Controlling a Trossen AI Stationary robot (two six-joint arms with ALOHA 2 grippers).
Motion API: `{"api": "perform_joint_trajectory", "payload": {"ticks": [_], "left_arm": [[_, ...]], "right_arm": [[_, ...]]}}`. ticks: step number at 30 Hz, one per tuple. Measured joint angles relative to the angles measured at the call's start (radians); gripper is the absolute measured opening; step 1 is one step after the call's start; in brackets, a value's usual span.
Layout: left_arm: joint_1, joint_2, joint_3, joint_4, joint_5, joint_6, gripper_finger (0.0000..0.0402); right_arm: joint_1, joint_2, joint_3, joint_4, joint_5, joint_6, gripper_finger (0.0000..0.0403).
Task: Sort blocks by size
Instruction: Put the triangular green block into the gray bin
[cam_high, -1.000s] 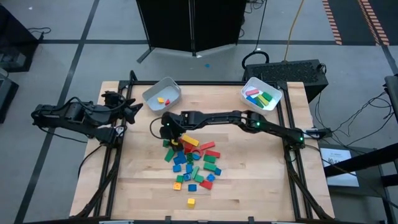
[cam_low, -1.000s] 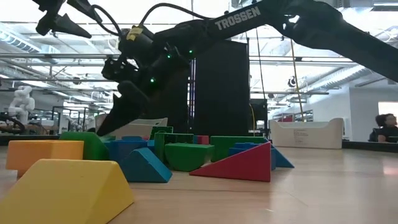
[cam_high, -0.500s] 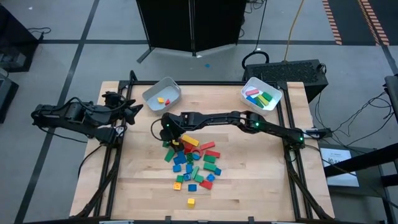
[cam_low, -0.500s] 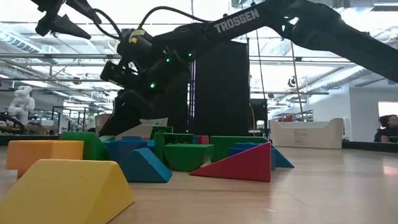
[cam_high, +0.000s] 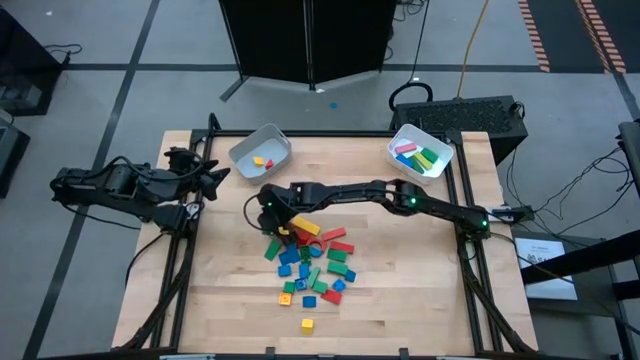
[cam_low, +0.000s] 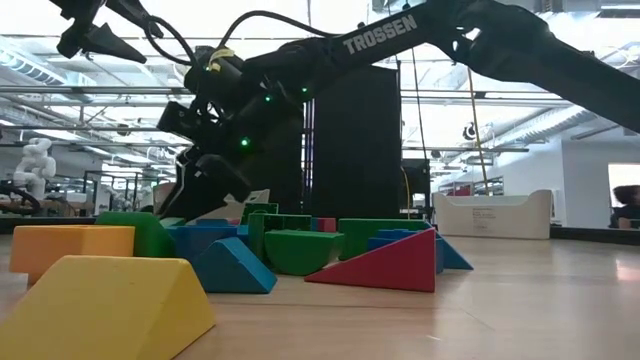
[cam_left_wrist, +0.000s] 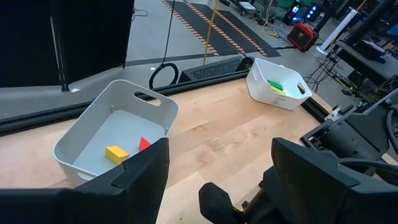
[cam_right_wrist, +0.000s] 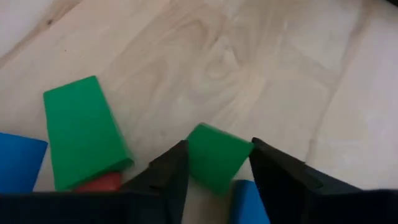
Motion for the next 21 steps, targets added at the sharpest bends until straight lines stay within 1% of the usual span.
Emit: {"api": "perform_joint_trajectory", "payload": {"ticks": [5,9,12,14,21], "left_arm": [[0.000,0.000,0.000,-0.001,0.000,0.003,0.0281],[0.000,0.000,0.000,-0.003,0.000,0.002,0.0281],[0.000,0.000,0.000,-0.004,0.000,0.002,0.0281],[0.000,0.000,0.000,-0.004,0.000,0.002,0.0281],[0.000,0.000,0.000,-0.003,0.000,0.001,0.0281]], "right_arm": [[0.000,-0.001,0.001,-0.020,0.037,-0.008,0.0098],[0.000,-0.005,0.003,-0.045,0.035,-0.006,0.0052],[0.001,-0.007,0.003,-0.046,0.033,0.036,0.0017],[0.000,-0.007,0.004,-0.047,0.034,0.067,0.0009],[0.000,-0.027,0.001,-0.056,0.043,0.182,0.0004]]}}
